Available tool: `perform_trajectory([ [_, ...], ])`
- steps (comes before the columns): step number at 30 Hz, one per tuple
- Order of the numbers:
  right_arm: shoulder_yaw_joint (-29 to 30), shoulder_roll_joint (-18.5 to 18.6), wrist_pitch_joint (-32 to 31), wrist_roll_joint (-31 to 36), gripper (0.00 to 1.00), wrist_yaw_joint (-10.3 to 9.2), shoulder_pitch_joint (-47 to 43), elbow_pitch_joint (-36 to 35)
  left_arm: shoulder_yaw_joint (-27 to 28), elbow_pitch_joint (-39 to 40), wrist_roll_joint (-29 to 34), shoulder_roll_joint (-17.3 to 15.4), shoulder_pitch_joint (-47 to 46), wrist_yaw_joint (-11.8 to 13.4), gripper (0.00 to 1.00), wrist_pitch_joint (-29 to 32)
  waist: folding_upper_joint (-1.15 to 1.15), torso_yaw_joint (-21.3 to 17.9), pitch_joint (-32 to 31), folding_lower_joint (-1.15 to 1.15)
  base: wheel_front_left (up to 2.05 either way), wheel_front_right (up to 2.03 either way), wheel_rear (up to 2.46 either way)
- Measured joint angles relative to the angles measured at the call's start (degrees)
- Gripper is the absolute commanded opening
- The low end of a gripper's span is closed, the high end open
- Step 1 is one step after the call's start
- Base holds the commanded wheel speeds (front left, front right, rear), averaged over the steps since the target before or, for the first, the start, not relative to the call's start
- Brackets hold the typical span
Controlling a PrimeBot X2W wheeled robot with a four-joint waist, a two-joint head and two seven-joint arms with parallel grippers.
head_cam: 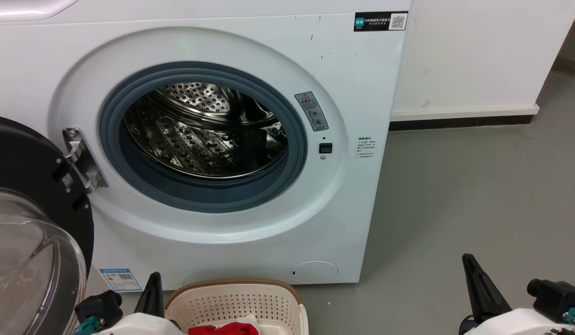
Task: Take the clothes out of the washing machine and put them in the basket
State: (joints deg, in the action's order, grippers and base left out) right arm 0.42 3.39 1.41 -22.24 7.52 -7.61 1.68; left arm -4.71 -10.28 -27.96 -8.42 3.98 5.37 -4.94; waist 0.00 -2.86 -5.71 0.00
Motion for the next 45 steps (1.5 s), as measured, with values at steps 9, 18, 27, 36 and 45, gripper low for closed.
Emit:
perform_trajectory([
  [9, 0.23, 0.24, -0.54, -9.24, 0.0, -0.01, 1.79, 1.47, 1.44, -0.4, -8.24, 0.64, -1.16, -1.59, 0.0, 1.35, 0.0, 0.24, 0.48, 0.0, 0.0, 0.0, 0.0],
  [18, 0.56, 0.44, -1.22, -17.74, 0.0, -0.01, 3.09, 2.86, 2.71, -0.86, -15.69, 1.37, -2.29, -2.98, 0.0, 2.77, 0.0, 0.47, 0.97, 0.0, 0.0, 0.0, 0.0],
  [27, 0.91, 0.57, -1.79, -25.32, 0.0, -0.01, 4.43, 4.17, 3.82, -1.26, -22.4, 1.9, -3.29, -4.39, 0.0, 3.86, 0.0, 0.71, 1.45, 0.0, 0.0, 0.0, 0.0],
  [36, 1.31, 0.65, -2.43, -32.21, 0.0, -0.02, 5.8, 5.39, 4.99, -1.6, -28.53, 2.37, -4.28, -5.7, 0.0, 5.05, 0.0, 0.94, 1.93, 0.0, 0.0, 0.0, 0.0],
  [45, 1.72, 0.71, -2.97, -38.43, 0.0, -0.02, 6.97, 6.45, 5.92, -1.96, -34.23, 2.94, -5.22, -6.83, 0.0, 6.04, 0.0, 1.17, 2.41, 0.0, 0.0, 0.0, 0.0],
])
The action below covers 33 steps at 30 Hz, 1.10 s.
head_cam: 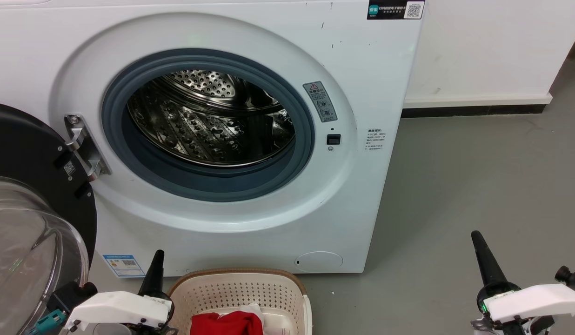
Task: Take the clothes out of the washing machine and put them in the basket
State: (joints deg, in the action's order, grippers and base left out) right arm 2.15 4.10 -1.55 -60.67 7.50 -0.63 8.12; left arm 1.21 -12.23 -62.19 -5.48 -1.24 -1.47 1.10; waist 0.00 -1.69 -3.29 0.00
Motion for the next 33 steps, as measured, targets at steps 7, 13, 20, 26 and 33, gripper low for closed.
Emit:
perform_trajectory([
  [7, 0.32, 0.02, -0.51, -4.53, 0.0, 0.0, 0.77, 0.82, 0.8, -0.24, -4.03, 0.34, -0.51, -0.66, 0.0, 0.76, 0.0, 0.18, 0.38, 0.0, 0.0, 0.0, 0.0],
  [13, 0.59, 0.03, -0.85, -8.14, 0.0, 0.0, 1.55, 1.4, 1.33, -0.41, -7.35, 0.63, -1.13, -1.44, 0.0, 1.29, 0.0, 0.34, 0.69, 0.0, 0.0, 0.0, 0.0],
  [20, 0.93, 0.03, -1.29, -12.12, 0.0, 0.0, 2.22, 2.13, 1.97, -0.65, -11.0, 0.87, -1.62, -2.1, 0.0, 1.98, 0.0, 0.52, 1.07, 0.0, 0.0, 0.0, 0.0],
  [26, 1.19, 0.03, -1.59, -15.34, 0.0, 0.0, 2.97, 2.71, 2.56, -0.85, -13.96, 1.1, -2.19, -2.65, 0.0, 2.53, 0.0, 0.68, 1.39, 0.0, 0.0, 0.0, 0.0],
  [33, 1.53, 0.02, -2.02, -18.89, 0.0, 0.0, 3.61, 3.33, 3.07, -1.04, -17.25, 1.46, -2.65, -3.38, 0.0, 3.1, 0.0, 0.86, 1.77, 0.0, 0.0, 0.0, 0.0],
])
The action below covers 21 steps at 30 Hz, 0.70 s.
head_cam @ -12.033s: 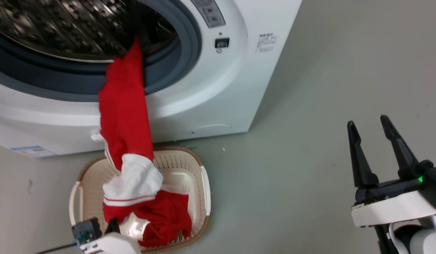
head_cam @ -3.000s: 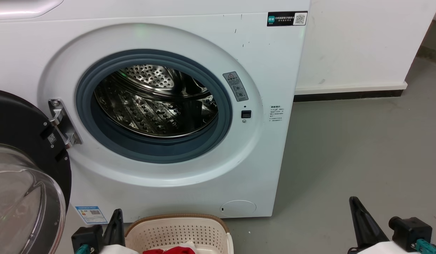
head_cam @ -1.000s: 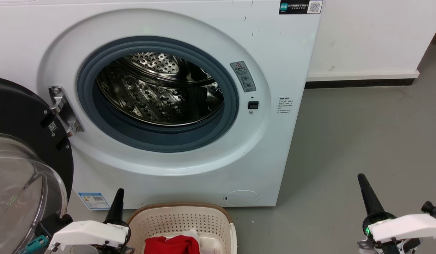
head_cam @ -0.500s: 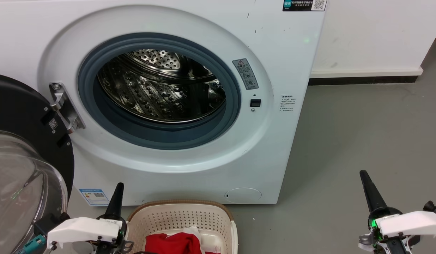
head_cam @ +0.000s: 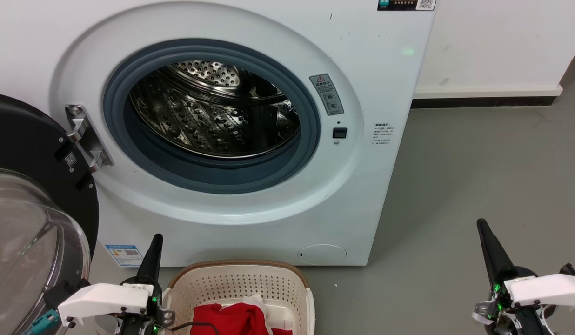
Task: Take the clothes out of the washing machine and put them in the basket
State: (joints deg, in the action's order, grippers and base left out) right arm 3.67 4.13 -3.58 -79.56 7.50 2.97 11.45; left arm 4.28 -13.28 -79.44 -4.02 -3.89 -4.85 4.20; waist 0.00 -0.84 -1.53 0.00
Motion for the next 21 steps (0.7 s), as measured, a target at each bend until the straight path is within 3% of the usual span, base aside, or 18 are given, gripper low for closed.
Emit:
perform_trajectory([
  [21, 0.93, -0.07, -1.1, -9.47, 0.0, 0.0, 1.85, 1.7, 1.58, -0.57, -8.73, 0.78, -1.36, -1.74, 0.0, 1.68, 0.0, 0.55, 1.13, 0.0, 0.0, 0.0, 0.0],
])
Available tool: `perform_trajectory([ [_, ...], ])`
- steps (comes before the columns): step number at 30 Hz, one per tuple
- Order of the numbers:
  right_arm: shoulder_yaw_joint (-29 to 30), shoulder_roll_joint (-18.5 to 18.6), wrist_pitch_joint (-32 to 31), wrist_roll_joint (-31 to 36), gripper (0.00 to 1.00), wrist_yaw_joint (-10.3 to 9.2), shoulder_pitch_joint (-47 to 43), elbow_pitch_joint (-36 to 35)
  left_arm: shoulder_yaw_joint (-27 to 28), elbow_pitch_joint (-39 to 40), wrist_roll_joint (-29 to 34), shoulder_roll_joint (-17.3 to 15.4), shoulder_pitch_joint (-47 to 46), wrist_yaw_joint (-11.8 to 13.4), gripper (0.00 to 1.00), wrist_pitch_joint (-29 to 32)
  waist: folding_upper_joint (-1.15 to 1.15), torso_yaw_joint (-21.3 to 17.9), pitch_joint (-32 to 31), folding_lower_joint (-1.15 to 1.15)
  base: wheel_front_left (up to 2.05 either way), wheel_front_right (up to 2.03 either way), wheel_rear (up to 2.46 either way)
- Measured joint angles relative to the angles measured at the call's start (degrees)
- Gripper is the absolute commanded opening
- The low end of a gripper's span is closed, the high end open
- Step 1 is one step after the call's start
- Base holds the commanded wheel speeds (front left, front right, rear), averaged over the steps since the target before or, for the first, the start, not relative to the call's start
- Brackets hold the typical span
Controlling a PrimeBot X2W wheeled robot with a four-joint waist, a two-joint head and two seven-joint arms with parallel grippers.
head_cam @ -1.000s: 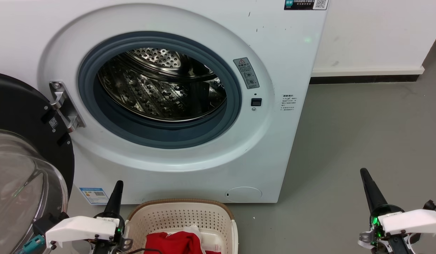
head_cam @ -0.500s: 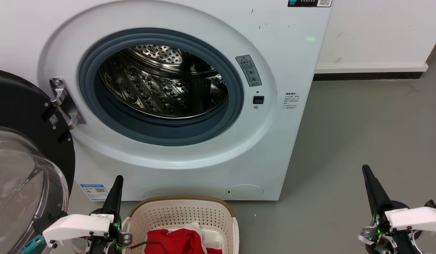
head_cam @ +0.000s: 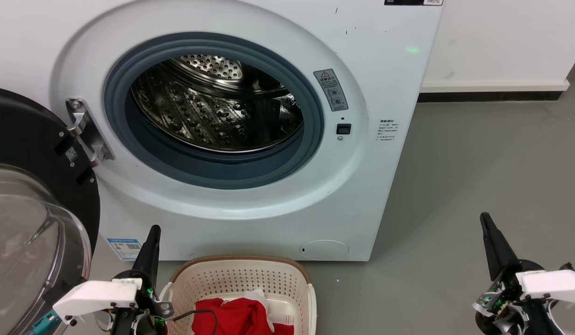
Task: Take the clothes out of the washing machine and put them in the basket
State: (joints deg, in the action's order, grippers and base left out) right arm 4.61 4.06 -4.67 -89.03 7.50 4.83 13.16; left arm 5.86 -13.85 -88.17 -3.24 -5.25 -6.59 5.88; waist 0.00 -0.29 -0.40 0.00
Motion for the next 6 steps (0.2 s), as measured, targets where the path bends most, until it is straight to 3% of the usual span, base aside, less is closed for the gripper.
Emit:
perform_trajectory([
  [6, 0.24, -0.04, -0.41, -2.46, 0.0, 0.0, 0.43, 0.47, 0.35, -0.1, -2.33, 0.19, -0.49, -0.48, 0.0, 0.32, 0.0, 0.16, 0.32, 0.0, 0.0, 0.0, 0.0],
])
